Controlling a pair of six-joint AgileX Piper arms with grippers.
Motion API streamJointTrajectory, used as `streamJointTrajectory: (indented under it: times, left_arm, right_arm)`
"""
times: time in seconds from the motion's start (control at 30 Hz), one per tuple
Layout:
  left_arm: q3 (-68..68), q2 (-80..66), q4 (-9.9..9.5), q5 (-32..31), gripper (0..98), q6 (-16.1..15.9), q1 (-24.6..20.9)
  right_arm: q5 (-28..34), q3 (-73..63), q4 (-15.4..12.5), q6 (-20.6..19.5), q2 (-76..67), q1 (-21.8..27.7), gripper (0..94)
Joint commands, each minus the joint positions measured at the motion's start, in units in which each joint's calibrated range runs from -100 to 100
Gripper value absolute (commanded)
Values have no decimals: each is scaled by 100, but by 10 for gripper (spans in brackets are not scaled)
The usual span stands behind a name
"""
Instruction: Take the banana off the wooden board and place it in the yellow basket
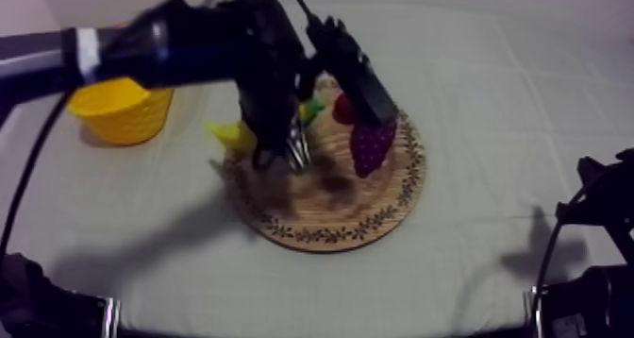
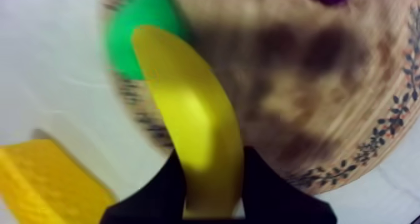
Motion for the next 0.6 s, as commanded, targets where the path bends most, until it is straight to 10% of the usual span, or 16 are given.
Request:
streamJointTrajectory:
  times: [0.0,0.27,0.57]
  left_arm:
    - [-256,-302,-200,148,149,-77,-99]
    - [-1311,-643,-597,348,141,-483,-1080]
    - [-1992,-478,-576,-98,140,-711,-2272]
  right_arm:
    - [-1,2,1,1,-2,0,3]
    - [-1,2,1,1,-2,0,3]
    - [-1,2,1,1,-2,0,3]
